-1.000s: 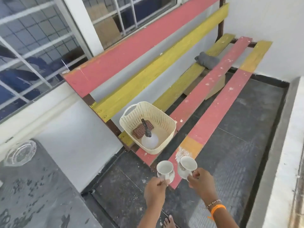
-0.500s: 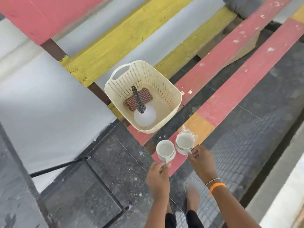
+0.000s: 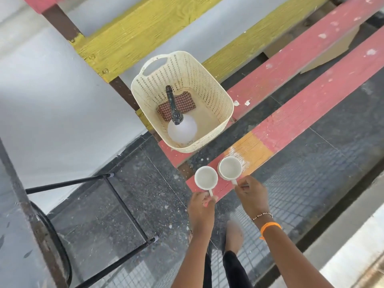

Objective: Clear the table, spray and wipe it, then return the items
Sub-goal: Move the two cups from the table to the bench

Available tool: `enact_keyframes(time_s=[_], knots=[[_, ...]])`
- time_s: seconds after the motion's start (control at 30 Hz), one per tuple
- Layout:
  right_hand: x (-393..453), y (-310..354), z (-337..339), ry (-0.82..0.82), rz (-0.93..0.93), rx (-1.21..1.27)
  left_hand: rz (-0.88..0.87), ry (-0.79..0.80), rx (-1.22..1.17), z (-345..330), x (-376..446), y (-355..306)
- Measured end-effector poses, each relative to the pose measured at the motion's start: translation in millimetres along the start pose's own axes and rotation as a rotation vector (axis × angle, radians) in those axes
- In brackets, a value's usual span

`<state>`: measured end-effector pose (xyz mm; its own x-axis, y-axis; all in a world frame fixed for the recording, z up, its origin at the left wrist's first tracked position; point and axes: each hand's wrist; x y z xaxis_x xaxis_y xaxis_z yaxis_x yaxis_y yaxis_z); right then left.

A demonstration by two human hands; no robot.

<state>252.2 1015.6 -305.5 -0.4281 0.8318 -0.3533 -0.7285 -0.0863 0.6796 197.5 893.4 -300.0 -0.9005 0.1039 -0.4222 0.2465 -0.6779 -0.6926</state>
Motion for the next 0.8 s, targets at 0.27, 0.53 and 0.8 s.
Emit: enact_keyframes(time_s=[0.27, 0.53, 0.8], knots=[[-16.8, 42.6, 15.3, 0.043, 0.018, 0.093, 0.173, -0.088, -0.148, 28.1, -22.0, -30.8], [-64.4, 165.2, 8.2, 0.288, 0.255, 0.174, 0.203, -0.227, -0.552, 140.0, -32.9, -87.1], [-157.5, 296.7, -43.5, 0.544, 0.536, 0.21, 0.131, -0.547, -0.825, 299.1, -25.7, -64.6]])
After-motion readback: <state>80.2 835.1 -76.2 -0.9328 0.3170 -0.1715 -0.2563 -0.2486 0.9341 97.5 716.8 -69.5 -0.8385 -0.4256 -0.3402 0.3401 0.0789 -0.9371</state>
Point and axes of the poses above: each hand's wrist, its own x-axis towards the middle knuckle, its own z-axis out of the back of the hand, y = z × x, and after that the axes turned 10 degrees about -y, right-handed
